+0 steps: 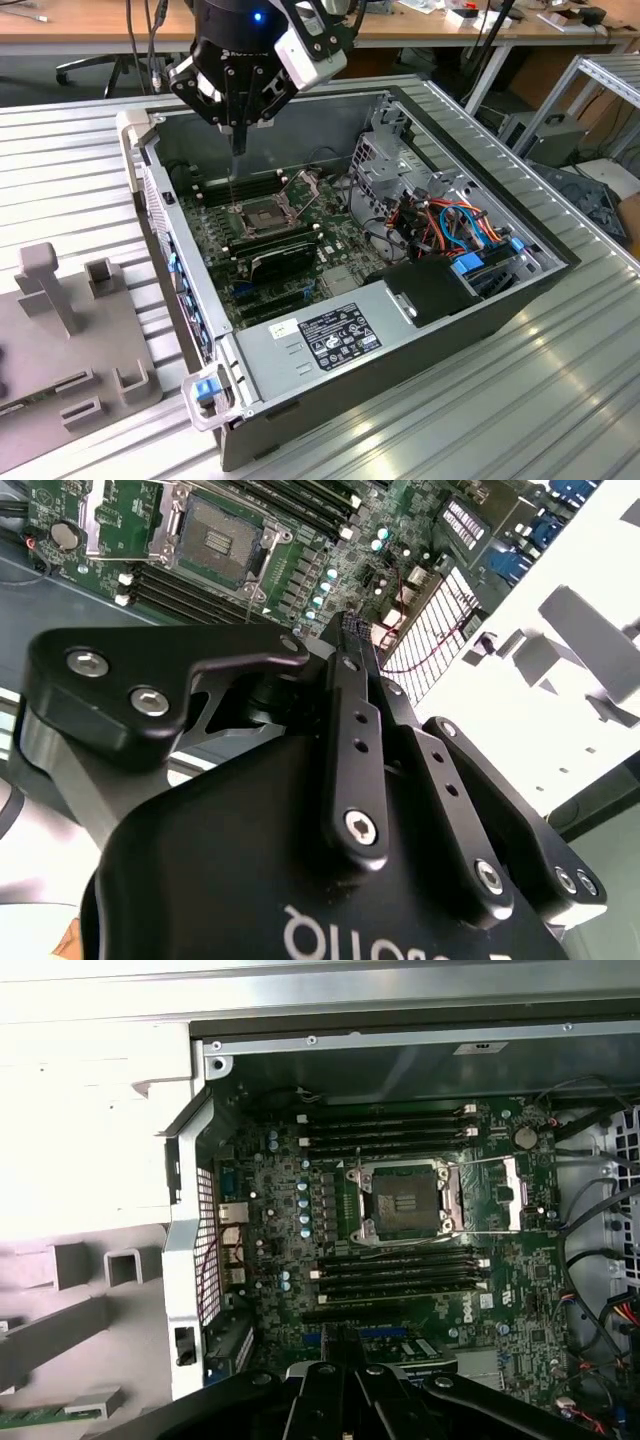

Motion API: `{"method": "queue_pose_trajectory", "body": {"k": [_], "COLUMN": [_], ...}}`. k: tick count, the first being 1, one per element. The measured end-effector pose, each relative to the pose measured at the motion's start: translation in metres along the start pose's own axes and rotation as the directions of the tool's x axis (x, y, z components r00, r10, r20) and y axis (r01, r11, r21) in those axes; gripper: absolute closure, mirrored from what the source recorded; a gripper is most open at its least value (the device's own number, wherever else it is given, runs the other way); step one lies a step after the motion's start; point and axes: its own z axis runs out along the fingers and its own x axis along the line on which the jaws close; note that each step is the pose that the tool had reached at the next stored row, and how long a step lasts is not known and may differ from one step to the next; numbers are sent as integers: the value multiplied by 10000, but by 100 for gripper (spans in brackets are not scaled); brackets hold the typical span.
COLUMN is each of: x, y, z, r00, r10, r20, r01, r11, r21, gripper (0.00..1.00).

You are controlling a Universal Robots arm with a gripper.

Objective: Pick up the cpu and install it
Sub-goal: 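Reach for the cpu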

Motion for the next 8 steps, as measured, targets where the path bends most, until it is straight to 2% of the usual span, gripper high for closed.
{"method": "queue_pose_trajectory", "body": {"k": [8], "x": [49], "y": [-4], "z": [-1], "r00": [10000], "r10": [0], "r20": [0], "r01": [0], "r11": [10000], "r21": [0], "gripper": [89]}}
